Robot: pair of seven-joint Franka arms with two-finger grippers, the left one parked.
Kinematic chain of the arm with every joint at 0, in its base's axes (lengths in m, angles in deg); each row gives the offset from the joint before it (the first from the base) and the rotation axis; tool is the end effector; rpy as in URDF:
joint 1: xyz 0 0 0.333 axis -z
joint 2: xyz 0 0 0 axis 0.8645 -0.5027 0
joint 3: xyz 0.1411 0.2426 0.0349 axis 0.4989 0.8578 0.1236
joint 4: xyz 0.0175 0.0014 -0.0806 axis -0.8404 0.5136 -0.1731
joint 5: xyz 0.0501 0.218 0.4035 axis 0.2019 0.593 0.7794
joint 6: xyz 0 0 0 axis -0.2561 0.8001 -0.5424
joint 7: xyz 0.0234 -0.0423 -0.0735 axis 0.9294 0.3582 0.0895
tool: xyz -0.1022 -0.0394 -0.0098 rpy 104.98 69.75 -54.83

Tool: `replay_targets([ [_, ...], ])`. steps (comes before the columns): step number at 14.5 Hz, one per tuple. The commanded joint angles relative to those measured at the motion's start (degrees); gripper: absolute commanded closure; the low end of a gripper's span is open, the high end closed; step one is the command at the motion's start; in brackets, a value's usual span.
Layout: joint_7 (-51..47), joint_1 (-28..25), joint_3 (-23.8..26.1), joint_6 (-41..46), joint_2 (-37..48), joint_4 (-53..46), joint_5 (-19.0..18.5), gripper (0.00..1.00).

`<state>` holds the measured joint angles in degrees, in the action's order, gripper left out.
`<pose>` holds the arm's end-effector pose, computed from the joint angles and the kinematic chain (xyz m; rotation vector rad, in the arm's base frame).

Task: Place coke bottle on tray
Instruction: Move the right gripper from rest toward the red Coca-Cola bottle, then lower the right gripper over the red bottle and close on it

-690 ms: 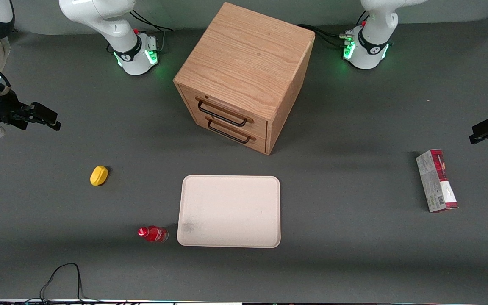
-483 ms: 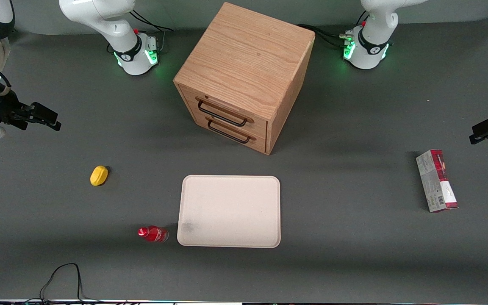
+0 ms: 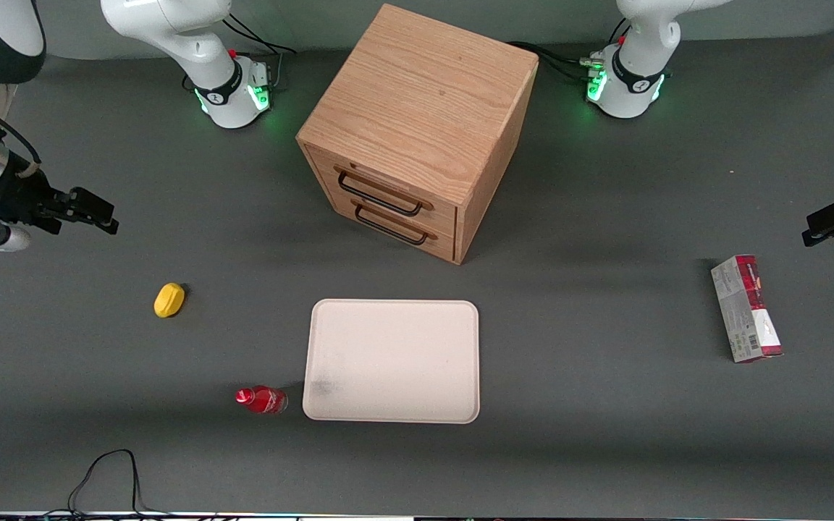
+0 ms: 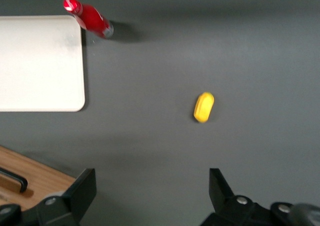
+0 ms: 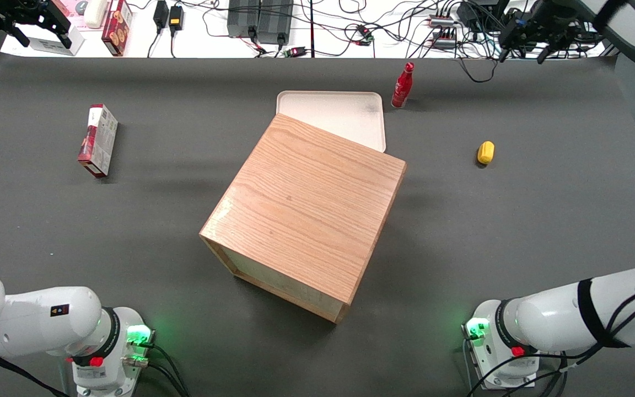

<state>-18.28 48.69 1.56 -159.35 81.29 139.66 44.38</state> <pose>0.6400 0.0312 0.5388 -3.1360 0.0629 -0.0331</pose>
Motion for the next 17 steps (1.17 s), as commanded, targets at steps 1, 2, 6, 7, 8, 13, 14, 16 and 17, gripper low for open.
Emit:
replay_targets([
  [1,0.33,2.07,3.90,1.83,-14.60,-17.42,1.14,0.00],
  [2,0.24,2.34,5.40,1.92,-18.74,-22.00,1.05,0.00],
  [6,-1.95,5.76,13.39,0.96,-33.59,-38.88,0.79,0.00],
  [7,-2.13,5.68,14.54,-0.26,-36.33,-40.92,0.62,0.00],
  [8,-2.14,5.16,14.64,-3.40,-38.70,-41.29,0.35,0.00],
  [13,-1.43,2.08,14.81,-16.69,-47.15,-41.29,-3.59,0.00],
  [14,-1.26,1.64,14.81,-17.66,-48.64,-41.21,-3.78,0.01],
  [16,-0.73,1.38,14.81,-17.85,-50.24,-40.77,-3.78,0.01],
  [17,-0.03,0.94,14.81,-17.76,-50.59,-40.33,-4.48,0.01],
])
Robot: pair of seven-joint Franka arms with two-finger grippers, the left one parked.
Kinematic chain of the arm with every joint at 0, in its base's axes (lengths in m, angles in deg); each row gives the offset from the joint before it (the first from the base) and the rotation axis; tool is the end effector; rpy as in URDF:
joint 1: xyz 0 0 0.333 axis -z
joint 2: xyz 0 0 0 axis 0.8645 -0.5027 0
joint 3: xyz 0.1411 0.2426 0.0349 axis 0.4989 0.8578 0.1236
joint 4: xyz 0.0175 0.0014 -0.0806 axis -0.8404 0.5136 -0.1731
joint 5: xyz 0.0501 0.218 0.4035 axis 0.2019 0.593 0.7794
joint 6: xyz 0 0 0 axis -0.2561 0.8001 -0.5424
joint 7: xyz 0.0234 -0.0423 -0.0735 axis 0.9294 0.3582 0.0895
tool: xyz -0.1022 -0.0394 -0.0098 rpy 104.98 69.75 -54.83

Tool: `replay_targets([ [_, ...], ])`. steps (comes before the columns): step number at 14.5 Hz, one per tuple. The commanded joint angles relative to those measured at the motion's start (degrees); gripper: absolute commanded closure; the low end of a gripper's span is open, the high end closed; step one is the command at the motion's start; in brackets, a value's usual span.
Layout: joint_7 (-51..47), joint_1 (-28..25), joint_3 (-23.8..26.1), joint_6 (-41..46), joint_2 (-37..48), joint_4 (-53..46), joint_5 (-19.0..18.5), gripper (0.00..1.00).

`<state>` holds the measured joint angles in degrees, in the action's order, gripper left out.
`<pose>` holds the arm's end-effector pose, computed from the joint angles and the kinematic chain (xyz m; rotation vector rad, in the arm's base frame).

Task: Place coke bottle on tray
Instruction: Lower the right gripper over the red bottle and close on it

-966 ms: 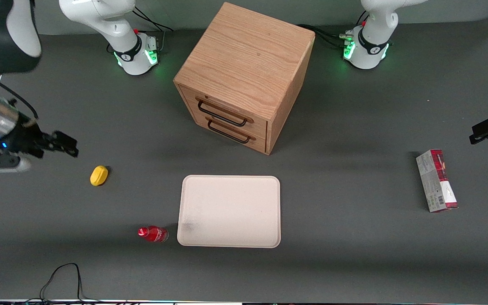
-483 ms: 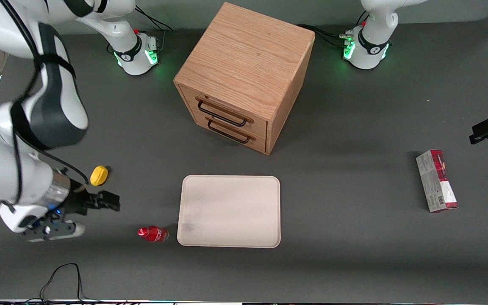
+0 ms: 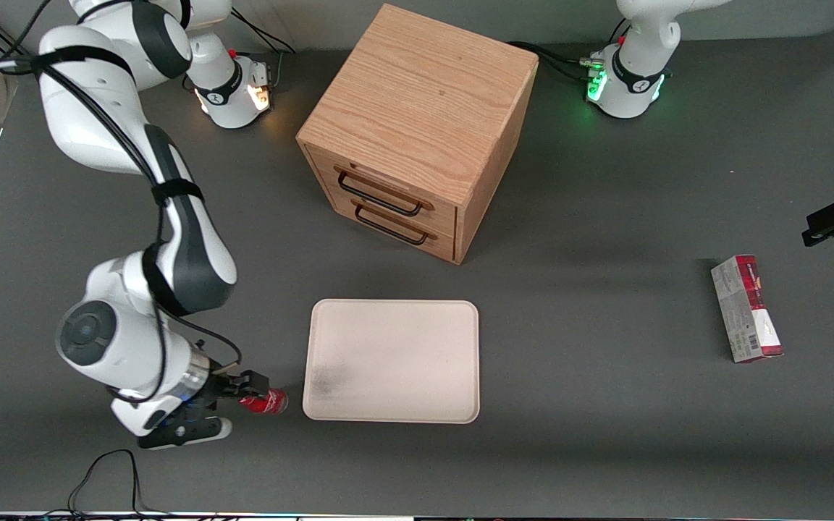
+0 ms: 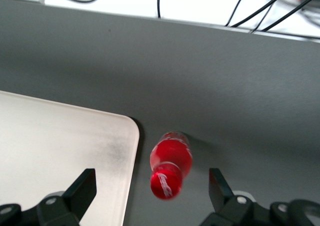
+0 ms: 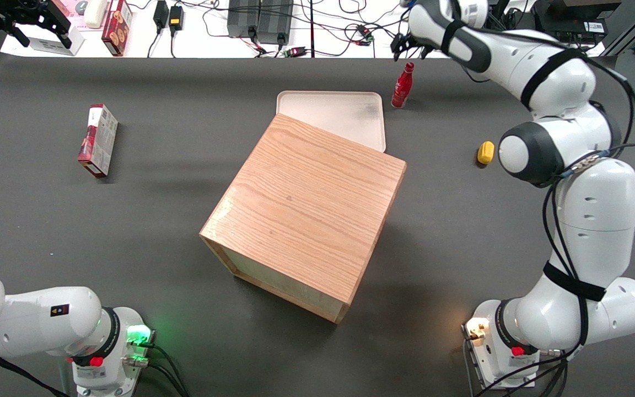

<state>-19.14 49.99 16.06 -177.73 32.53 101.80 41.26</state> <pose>0.8087 0.1964 0.3023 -3.0623 -0.2286 -0.2253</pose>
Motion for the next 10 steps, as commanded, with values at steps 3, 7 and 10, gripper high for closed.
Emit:
replay_targets([
  [3,1.72,-0.80,0.32,0.52,-2.44,-1.68,-4.36,0.01],
  [7,2.60,-0.72,0.32,0.35,-3.15,-1.68,-4.36,0.08],
  [10,2.42,-0.63,0.40,0.43,-3.50,-1.68,-4.01,0.55],
])
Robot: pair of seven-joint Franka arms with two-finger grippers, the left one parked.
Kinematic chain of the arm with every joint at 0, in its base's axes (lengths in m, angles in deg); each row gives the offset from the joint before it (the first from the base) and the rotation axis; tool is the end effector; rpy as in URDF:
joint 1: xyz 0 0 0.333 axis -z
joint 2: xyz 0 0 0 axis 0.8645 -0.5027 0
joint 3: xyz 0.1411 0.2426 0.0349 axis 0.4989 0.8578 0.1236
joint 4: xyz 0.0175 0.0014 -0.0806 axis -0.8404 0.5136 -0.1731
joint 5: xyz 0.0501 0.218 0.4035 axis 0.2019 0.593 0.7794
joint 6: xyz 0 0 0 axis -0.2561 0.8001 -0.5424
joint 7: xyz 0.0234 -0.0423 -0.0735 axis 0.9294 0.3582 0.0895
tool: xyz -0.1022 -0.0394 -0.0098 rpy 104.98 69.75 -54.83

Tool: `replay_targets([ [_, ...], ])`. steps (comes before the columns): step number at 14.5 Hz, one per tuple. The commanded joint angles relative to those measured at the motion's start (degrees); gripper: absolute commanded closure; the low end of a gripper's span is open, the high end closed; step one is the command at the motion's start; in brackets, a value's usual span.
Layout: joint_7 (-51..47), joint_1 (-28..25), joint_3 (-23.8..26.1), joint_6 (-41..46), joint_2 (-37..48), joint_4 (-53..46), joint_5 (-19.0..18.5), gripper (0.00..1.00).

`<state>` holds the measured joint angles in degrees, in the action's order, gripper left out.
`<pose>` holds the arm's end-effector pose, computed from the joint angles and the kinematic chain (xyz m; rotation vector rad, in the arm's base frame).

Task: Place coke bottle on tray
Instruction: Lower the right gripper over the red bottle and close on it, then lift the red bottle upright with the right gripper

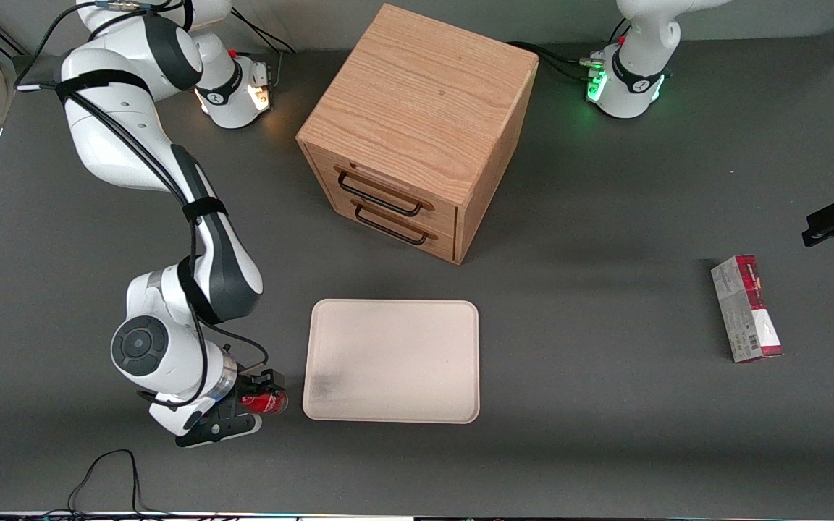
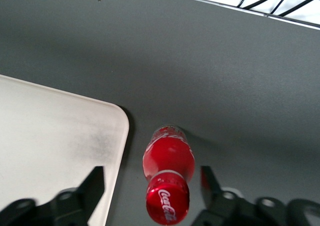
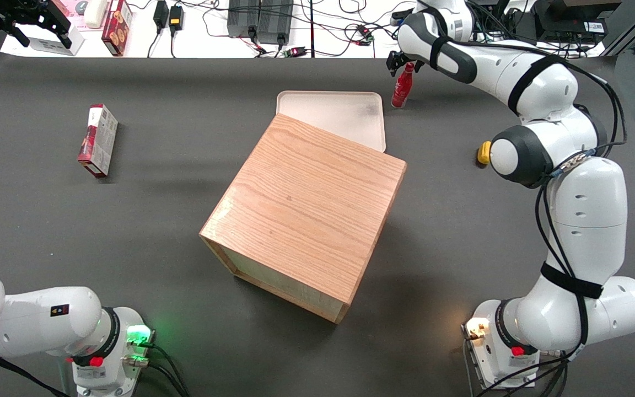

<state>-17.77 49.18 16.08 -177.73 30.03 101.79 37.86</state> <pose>0.8047 0.2041 0.2662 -3.1154 -0.3267 -0.1774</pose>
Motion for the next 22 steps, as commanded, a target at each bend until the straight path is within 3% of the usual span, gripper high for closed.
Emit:
replay_targets([
  [1,0.79,0.18,0.38,0.70,-1.00,-1.57,-0.52,0.84],
  [2,0.70,0.35,0.47,0.88,-1.00,-1.66,-0.43,1.00],
  [7,-2.88,0.35,0.38,1.58,0.13,-2.27,-0.70,1.00],
  [14,-11.65,-0.52,0.29,13.79,12.17,-4.03,-0.70,1.00],
  [17,-20.99,-2.54,2.92,13.10,12.71,-4.65,-1.05,1.00],
  [22,-22.50,-5.09,3.46,6.27,10.43,-0.19,-2.72,1.00],
])
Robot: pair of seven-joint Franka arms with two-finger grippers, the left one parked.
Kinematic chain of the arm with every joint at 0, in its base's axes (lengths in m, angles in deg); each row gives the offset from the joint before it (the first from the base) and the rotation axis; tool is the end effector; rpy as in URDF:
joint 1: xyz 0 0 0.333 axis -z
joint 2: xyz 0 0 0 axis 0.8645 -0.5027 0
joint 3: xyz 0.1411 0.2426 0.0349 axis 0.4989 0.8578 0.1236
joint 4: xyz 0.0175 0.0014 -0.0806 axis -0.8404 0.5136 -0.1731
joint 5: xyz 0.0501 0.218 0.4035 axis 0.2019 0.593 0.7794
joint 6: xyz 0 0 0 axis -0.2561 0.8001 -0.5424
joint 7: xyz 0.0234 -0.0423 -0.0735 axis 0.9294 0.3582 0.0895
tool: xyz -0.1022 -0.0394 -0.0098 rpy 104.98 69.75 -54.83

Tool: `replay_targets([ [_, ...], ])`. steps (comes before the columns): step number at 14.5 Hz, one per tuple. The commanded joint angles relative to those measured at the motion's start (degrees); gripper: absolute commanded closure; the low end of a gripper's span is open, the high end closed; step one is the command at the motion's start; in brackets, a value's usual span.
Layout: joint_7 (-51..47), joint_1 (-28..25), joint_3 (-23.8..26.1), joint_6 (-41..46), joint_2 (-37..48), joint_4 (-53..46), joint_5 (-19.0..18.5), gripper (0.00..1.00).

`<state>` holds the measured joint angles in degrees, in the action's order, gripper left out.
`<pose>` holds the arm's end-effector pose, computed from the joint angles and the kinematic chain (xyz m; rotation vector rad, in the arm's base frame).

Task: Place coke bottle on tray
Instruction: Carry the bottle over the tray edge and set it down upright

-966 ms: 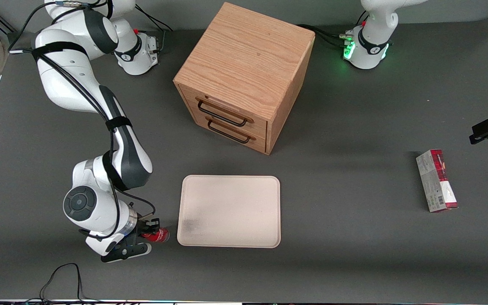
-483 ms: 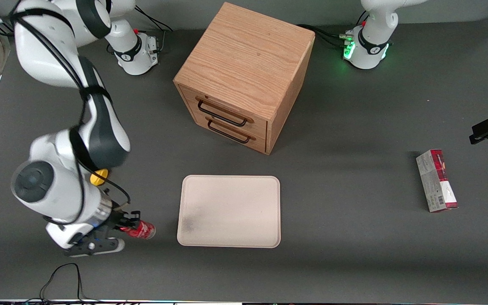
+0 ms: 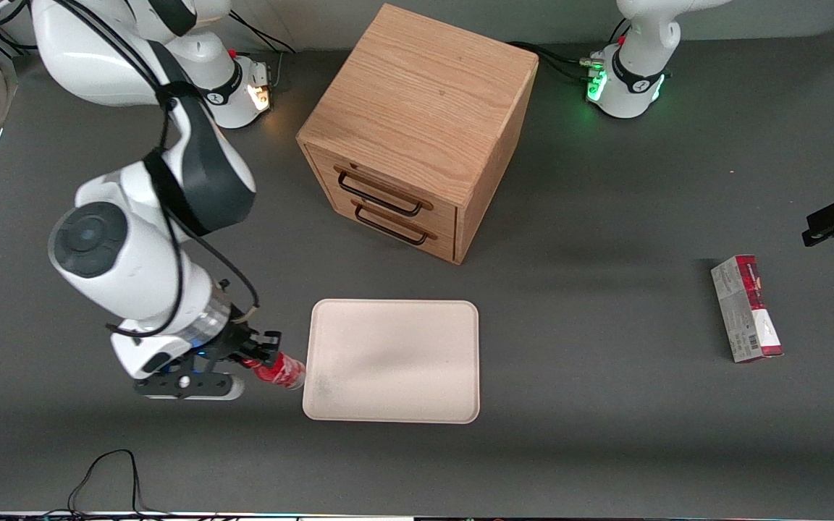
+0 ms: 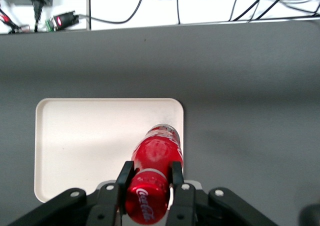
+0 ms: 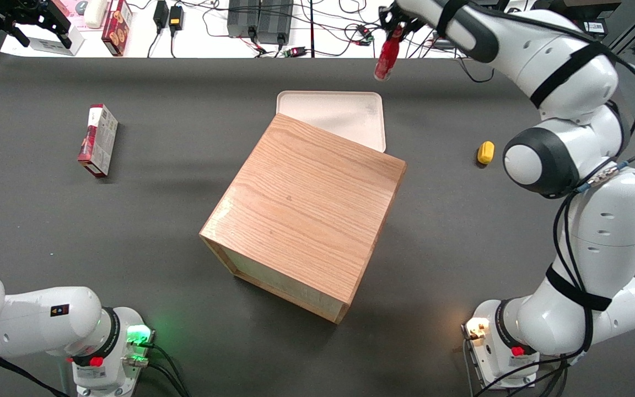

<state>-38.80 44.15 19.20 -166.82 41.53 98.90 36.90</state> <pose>0.7590 0.2917 0.4425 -3.0737 0.0584 -0.2577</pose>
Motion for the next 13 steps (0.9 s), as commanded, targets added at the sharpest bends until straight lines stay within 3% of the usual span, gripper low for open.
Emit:
replay_targets([
  [1,-1.13,-0.07,0.25,-7.89,-1.86,4.81,-1.75,1.00],
  [4,0.01,0.02,0.25,-13.10,-5.55,7.03,-1.84,1.00],
  [11,1.25,-0.07,0.34,-14.16,-6.35,9.49,-3.16,0.97],
  [13,0.72,-0.07,0.34,-16.61,-6.35,10.97,-3.16,0.37],
])
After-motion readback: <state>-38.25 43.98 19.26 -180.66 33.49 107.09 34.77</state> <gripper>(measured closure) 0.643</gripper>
